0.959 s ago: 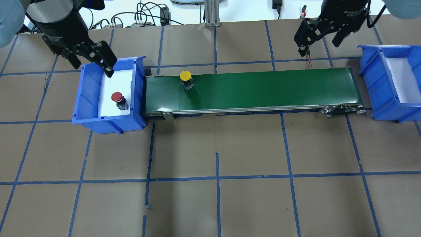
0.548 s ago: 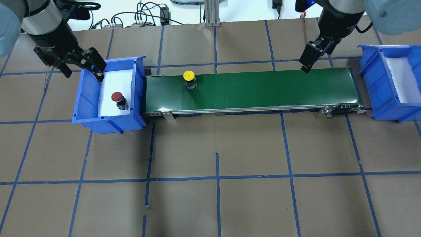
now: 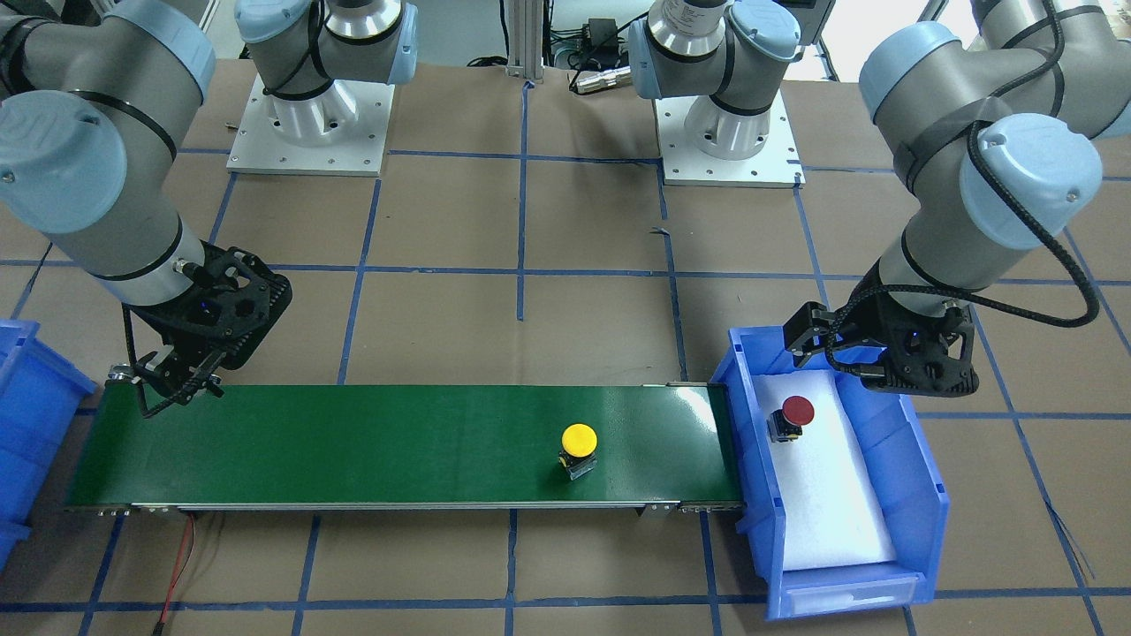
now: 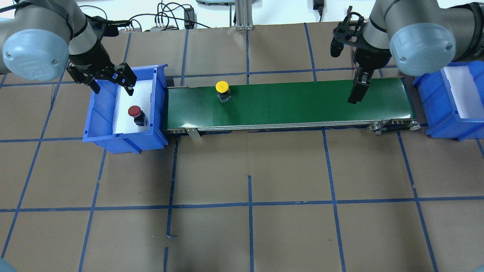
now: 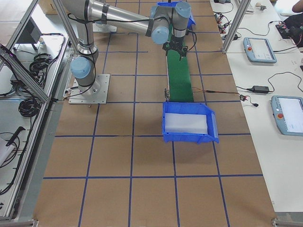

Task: Transport two buttons from left to right
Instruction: 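Return the left gripper over the bin while the right gripper moves to the belt end, then lower the left gripper and grasp the red button in the bin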

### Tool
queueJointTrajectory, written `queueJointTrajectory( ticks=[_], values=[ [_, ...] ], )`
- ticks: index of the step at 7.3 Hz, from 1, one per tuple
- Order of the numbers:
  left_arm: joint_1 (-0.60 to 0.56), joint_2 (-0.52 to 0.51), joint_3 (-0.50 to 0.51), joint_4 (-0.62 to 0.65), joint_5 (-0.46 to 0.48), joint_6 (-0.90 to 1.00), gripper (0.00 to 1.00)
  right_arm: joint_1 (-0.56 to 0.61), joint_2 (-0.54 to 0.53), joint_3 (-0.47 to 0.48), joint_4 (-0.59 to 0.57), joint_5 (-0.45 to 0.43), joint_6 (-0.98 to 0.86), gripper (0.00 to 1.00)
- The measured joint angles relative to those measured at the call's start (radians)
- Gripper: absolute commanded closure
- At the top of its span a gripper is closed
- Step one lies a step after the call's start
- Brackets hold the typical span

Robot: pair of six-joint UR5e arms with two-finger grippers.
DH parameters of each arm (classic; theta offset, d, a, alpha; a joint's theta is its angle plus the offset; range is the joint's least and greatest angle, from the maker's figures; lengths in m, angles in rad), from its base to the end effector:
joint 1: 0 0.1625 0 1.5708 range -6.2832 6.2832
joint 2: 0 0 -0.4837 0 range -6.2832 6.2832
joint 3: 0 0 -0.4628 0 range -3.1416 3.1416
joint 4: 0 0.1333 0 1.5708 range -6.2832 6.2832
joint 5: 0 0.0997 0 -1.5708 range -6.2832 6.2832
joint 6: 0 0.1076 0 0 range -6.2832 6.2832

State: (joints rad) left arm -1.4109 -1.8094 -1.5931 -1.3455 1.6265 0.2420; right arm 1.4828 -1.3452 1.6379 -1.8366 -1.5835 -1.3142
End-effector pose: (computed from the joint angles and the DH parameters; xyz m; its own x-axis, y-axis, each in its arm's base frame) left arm -0.0210 -0.6692 0.4022 -0.9954 0.0840 -0.0455 0.0818 0.9955 0.0479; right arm 0.0745 -0.6572 0.3902 -0.3378 -0.9410 -0.0228 -0.9412 0.3374 0.0191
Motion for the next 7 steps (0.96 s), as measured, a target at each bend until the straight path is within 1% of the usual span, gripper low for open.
queueJointTrajectory(
  ticks=[2,3,4,5,7],
  values=[
    [0.005,-0.038,-0.015,0.055,0.000,-0.015,0.00,-0.038,0.024,0.031,-0.073,-0.029,-0.248,0.01],
    [0.006,-0.056,-0.023,0.086,0.000,-0.018,0.00,-0.079,0.027,0.054,-0.126,-0.044,-0.344,0.01],
    [0.007,-0.077,-0.033,0.139,0.001,-0.029,0.00,-0.130,0.029,0.071,-0.179,-0.044,-0.407,0.03],
    [0.008,-0.100,-0.045,0.195,0.001,-0.052,0.00,-0.162,0.031,0.081,-0.208,-0.037,-0.435,0.03],
    [0.011,-0.122,-0.060,0.240,0.000,-0.091,0.00,-0.181,0.039,0.087,-0.226,-0.022,-0.462,0.03]
  ],
)
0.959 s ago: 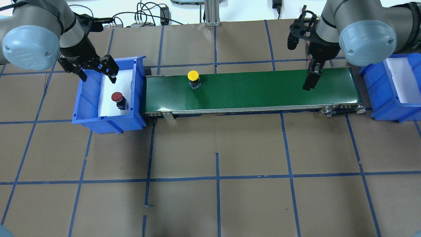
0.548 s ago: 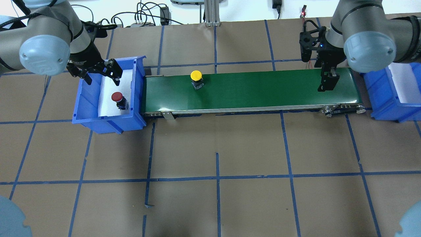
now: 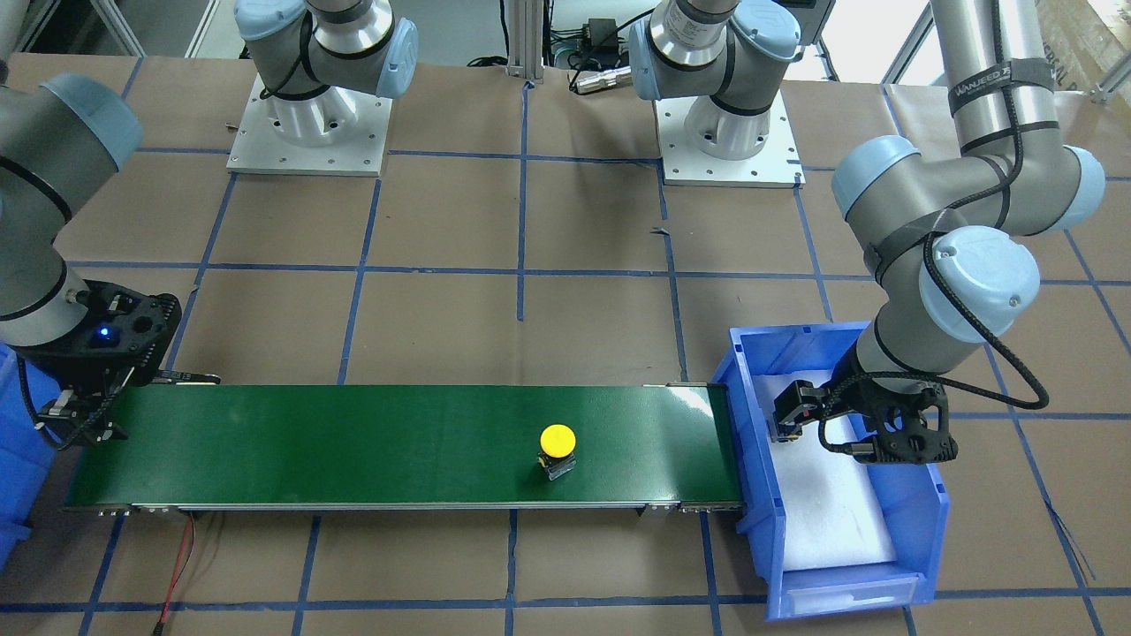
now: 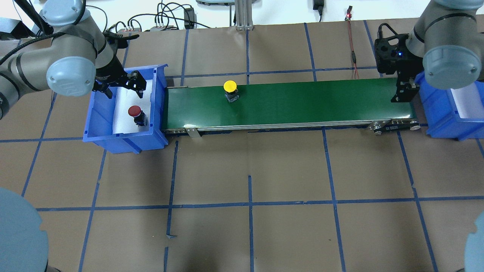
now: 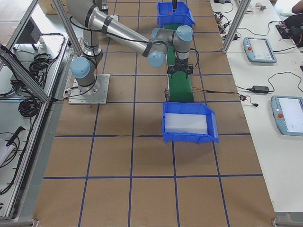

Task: Transport two buttons from left to right
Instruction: 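Lower the left gripper and grasp the red button in the bin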

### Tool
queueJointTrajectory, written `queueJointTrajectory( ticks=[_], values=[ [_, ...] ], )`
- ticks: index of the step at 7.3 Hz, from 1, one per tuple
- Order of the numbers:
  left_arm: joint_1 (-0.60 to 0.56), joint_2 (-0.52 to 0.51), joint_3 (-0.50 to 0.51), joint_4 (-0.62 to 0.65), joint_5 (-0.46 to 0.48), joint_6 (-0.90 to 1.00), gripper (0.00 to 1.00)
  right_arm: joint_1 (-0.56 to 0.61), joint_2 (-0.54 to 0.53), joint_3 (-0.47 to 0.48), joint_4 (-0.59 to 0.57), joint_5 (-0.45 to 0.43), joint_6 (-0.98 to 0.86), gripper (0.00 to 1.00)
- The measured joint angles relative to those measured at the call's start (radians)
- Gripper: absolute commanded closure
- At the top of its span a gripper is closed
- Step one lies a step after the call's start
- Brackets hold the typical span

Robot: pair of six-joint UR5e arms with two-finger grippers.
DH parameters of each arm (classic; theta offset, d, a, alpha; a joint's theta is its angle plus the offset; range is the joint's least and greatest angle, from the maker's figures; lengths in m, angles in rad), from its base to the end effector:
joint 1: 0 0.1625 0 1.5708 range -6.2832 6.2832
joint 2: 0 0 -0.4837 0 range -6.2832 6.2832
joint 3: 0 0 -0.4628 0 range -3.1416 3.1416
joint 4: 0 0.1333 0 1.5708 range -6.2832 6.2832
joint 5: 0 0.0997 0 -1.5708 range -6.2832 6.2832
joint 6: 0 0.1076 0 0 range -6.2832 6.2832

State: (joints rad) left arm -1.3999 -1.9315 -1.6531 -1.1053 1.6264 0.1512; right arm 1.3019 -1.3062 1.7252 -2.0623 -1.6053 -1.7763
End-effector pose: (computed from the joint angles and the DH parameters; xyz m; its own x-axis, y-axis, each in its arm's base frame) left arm -0.0080 -0.7025 0.3115 -0.9981 -0.0207 -0.0583 -0.0199 0.9997 -0.0139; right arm -0.0495 -0.6673 0.3410 -0.0629 -0.9960 0.0639 -0.9966 0.0661 0.0485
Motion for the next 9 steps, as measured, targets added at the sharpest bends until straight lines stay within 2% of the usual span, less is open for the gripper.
queueJointTrajectory(
  ticks=[3,6,9],
  values=[
    [0.015,-0.014,-0.015,0.007,-0.030,-0.060,0.03,-0.004,0.027,-0.002,-0.008,0.070,-0.094,0.01],
    [0.020,-0.022,-0.049,0.007,-0.044,-0.075,0.05,-0.004,0.026,-0.001,-0.008,0.065,-0.075,0.00],
    [0.025,-0.020,-0.072,0.007,-0.053,-0.102,0.14,-0.003,0.021,0.001,-0.006,0.057,-0.039,0.00]
  ],
)
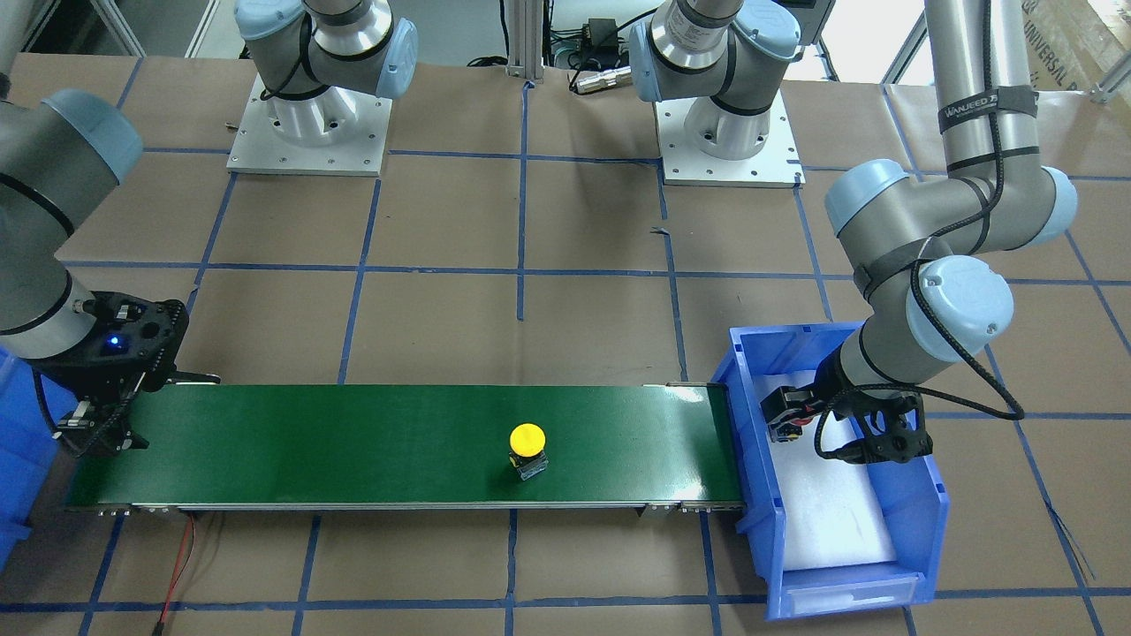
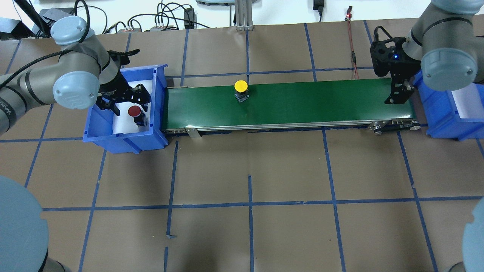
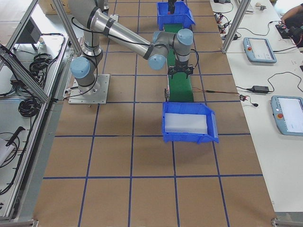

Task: Transport two buttons from left to right
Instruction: 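Lower the left gripper and grasp the red button in the bin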

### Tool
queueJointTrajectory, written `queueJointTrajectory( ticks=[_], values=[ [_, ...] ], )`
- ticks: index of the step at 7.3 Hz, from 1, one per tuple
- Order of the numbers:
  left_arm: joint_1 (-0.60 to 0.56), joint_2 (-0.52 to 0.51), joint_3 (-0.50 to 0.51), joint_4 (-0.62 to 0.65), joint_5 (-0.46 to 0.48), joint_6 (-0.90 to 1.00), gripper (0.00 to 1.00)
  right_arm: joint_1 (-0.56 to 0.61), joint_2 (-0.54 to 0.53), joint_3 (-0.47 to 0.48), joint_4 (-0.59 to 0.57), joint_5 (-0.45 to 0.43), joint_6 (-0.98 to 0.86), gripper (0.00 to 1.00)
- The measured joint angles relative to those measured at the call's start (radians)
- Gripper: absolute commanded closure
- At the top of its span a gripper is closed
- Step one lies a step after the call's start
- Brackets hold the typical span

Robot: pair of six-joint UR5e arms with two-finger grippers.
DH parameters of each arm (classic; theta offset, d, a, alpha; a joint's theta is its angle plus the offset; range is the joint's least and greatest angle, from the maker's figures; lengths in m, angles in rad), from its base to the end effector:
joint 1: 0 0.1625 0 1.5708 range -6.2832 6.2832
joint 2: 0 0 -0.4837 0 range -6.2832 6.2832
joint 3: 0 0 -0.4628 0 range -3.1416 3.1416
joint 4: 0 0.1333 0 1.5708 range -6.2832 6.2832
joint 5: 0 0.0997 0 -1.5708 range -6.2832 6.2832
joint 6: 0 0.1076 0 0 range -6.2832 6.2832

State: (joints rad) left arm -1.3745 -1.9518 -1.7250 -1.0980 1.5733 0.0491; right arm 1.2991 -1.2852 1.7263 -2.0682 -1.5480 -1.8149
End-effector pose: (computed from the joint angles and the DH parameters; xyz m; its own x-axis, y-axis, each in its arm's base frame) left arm 0.0003 -0.6838 0.2619 -0.9892 -0.1466 0.0006 -0.1463 0.9873 0.0624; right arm -0.0464 -0.6726 0.3272 -0.0272 -0.9978 0.0601 -0.9996 0.0267 -0.0085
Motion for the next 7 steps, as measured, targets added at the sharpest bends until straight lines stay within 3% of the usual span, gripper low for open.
queueJointTrajectory(
  ticks=[1,3,6,7],
  values=[
    [0.008,-0.001,-0.004,0.000,-0.014,-0.014,0.18,0.001,-0.001,-0.001,-0.001,-0.001,0.004,0.00],
    [0.018,-0.003,-0.008,-0.002,-0.031,-0.028,0.45,0.001,-0.003,-0.006,-0.001,-0.009,0.010,0.00],
    [0.011,-0.005,-0.007,-0.008,-0.058,-0.050,0.68,0.000,-0.003,-0.004,-0.002,-0.020,0.014,0.00],
    [0.011,-0.005,-0.003,-0.008,-0.058,-0.051,0.83,0.000,-0.003,-0.003,-0.002,-0.021,0.018,0.00]
  ],
)
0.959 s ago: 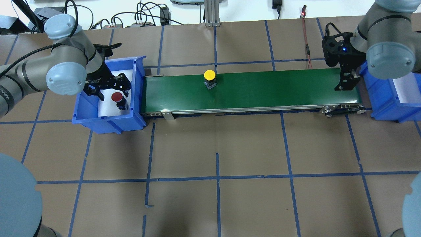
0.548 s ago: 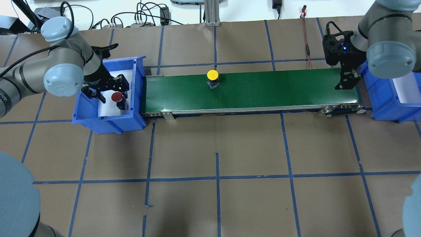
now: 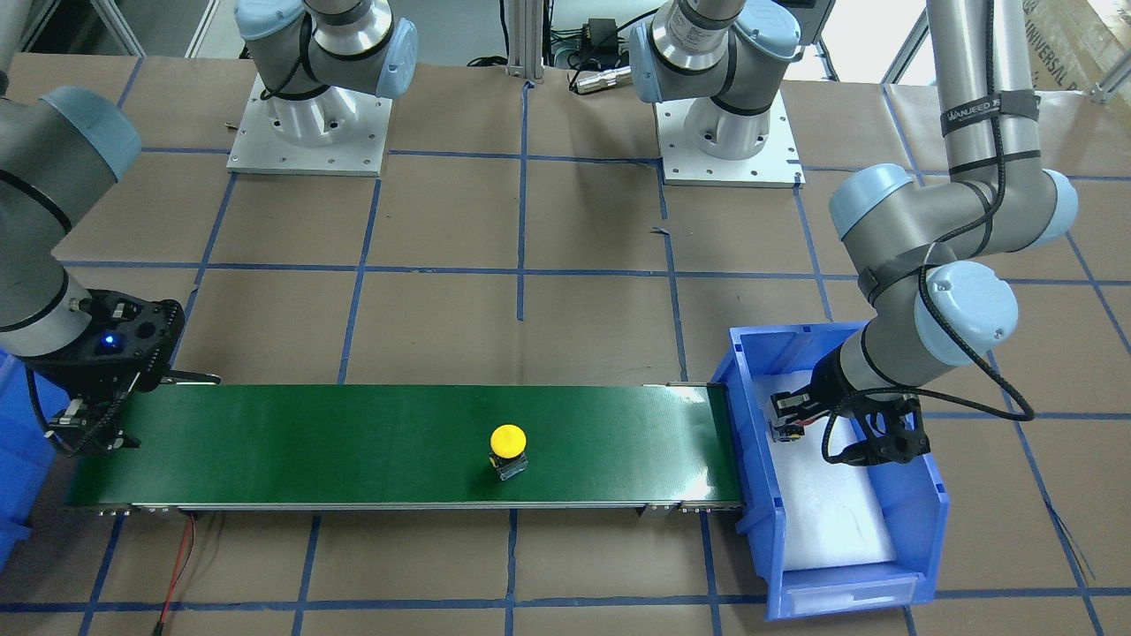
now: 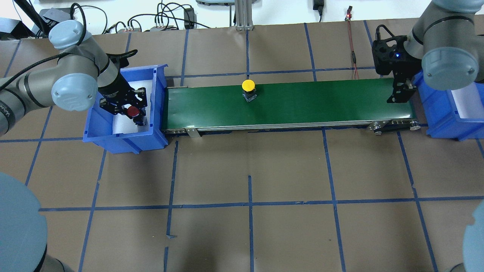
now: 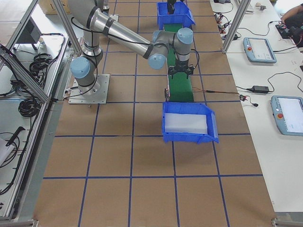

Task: Transport two buttons from left to right
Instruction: 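Lower the left gripper and grasp the red button in the bin, then lift the red button with the left gripper and carry it onto the belt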

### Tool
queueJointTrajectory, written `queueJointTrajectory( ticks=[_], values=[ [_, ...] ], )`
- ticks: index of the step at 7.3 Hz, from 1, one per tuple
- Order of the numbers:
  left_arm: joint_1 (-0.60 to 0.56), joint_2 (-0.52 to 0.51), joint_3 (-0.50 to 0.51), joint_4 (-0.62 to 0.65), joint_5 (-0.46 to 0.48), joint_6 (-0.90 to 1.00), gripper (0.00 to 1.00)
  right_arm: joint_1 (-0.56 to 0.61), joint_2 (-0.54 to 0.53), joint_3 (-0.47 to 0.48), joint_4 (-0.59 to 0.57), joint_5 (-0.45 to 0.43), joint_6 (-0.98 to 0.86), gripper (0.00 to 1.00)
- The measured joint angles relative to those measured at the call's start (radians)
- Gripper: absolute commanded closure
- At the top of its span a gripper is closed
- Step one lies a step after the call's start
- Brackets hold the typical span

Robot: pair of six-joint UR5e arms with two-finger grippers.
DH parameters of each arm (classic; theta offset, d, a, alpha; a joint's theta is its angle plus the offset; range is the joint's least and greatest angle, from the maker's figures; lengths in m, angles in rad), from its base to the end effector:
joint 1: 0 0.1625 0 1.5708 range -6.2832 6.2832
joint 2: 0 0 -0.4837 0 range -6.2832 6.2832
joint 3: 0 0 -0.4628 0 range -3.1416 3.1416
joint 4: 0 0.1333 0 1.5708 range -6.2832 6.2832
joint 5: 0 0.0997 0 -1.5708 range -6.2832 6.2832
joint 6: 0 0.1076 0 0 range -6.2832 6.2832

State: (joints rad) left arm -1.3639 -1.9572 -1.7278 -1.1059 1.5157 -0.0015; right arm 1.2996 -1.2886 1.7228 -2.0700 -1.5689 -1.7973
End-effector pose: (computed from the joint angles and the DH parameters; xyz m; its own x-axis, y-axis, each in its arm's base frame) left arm 0.0013 -0.6837 0.2563 -0.9760 -0.2108 0.0548 -0.2063 0.9753 0.0785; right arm -0.0485 -0.6726 0.3315 -0.0441 -0.9970 0.0637 -0.9989 0.0450 0.0127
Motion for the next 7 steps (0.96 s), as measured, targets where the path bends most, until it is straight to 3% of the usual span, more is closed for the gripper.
queueJointTrajectory(
  ticks=[4,7],
  values=[
    [0.005,0.028,0.047,-0.045,0.018,0.009,0.87,0.003,0.017,-0.002,-0.031,0.001,-0.037,0.00],
    [-0.016,0.053,0.190,-0.205,0.032,0.029,0.87,0.012,0.035,-0.002,-0.034,0.008,-0.052,0.00]
  ],
)
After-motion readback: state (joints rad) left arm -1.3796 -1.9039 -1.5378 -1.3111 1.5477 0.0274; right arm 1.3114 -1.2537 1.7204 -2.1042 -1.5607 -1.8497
